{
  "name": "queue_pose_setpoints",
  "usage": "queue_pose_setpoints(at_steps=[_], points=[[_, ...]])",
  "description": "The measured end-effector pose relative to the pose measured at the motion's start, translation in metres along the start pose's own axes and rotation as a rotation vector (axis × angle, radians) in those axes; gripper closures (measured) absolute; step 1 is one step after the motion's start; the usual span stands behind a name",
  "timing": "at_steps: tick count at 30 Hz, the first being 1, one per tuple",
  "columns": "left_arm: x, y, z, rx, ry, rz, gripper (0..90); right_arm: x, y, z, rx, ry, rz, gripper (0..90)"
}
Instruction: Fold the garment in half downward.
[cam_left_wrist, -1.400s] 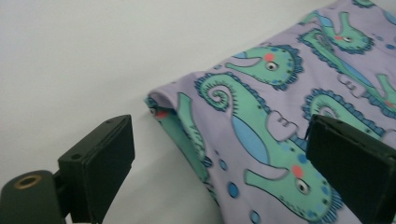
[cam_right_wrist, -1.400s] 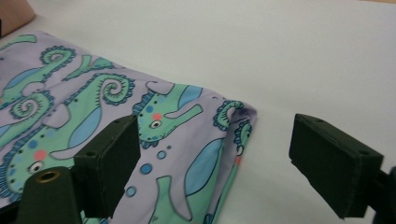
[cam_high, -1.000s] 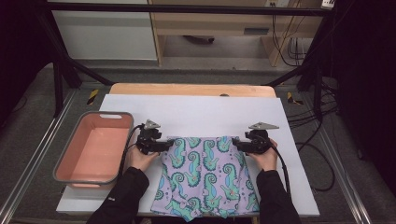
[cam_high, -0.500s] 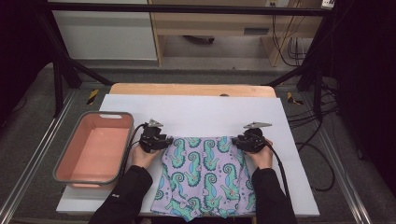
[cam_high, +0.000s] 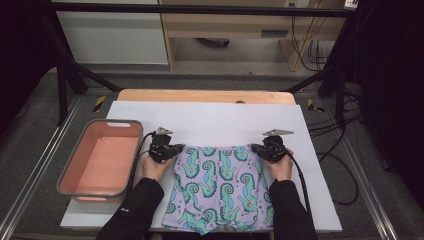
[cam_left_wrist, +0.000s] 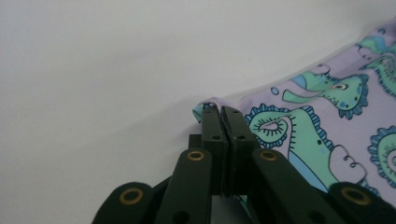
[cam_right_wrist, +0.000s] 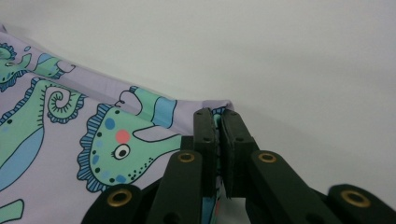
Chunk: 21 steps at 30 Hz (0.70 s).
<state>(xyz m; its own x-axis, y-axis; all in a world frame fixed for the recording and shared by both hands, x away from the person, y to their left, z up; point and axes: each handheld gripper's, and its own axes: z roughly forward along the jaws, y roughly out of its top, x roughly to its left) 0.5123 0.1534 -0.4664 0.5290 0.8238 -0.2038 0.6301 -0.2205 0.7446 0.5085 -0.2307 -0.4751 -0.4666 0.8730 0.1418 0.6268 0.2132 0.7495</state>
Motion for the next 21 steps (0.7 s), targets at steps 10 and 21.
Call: queue_pose_setpoints(at_steps=[10,21], points=[[0.002,0.005,0.010,-0.008,0.013,-0.008,85.6,-0.008,0.007,0.007,-0.002,-0.066,-0.020,79.0],[-0.015,-0.008,-0.027,-0.020,-0.060,0.064,32.9,0.006,0.001,-0.034,-0.109,0.010,0.004,28.9]])
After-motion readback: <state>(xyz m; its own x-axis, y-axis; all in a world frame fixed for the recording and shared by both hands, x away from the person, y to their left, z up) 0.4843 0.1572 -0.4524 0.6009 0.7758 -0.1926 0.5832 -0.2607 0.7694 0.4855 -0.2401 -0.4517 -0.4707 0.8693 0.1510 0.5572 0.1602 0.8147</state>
